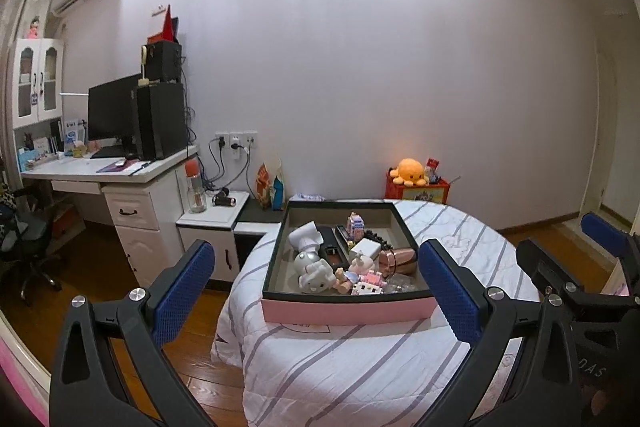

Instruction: Organize rigid objects

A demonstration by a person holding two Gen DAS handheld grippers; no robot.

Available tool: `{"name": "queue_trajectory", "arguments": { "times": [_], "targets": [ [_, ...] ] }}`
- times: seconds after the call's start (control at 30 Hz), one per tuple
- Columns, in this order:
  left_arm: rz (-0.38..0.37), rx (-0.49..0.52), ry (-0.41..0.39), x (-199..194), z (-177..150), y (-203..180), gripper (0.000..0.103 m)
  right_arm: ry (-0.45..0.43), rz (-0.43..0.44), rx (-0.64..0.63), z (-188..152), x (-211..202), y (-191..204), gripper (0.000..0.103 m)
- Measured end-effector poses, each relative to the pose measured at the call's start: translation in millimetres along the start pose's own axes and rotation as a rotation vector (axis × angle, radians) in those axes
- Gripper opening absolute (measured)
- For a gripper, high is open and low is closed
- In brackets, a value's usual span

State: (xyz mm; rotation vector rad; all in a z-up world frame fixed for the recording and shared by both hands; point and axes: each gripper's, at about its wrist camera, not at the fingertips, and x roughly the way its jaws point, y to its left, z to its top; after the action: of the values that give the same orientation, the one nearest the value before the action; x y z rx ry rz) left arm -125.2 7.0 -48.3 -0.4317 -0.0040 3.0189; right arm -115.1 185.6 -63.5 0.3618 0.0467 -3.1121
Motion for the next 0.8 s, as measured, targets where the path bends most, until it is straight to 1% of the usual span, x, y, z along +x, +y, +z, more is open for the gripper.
{"name": "queue_trajectory", "arguments": {
  "times": [0.13,0.37,0.53,0.8],
  "targets": [
    [0.013,-0.005,-0.035,-19,1,1,0.103,-0.035,-0.004,-0.008,4,-17,3,0.103],
    [0.060,0.002,-0.125,-62,2,1,0.103,-0.092,0.002,-0.011,7,-50,7,0.103],
    [0.057,-0.014,-0.150,-85,4,1,0.103,-0.138,0.001,-0.012,10,-74,7,0.103],
    [0.060,0.006,-0.218,-118,6,-9,0.103,-0.197,-0.015,-0.023,12,-105,3,0.103]
  ]
}}
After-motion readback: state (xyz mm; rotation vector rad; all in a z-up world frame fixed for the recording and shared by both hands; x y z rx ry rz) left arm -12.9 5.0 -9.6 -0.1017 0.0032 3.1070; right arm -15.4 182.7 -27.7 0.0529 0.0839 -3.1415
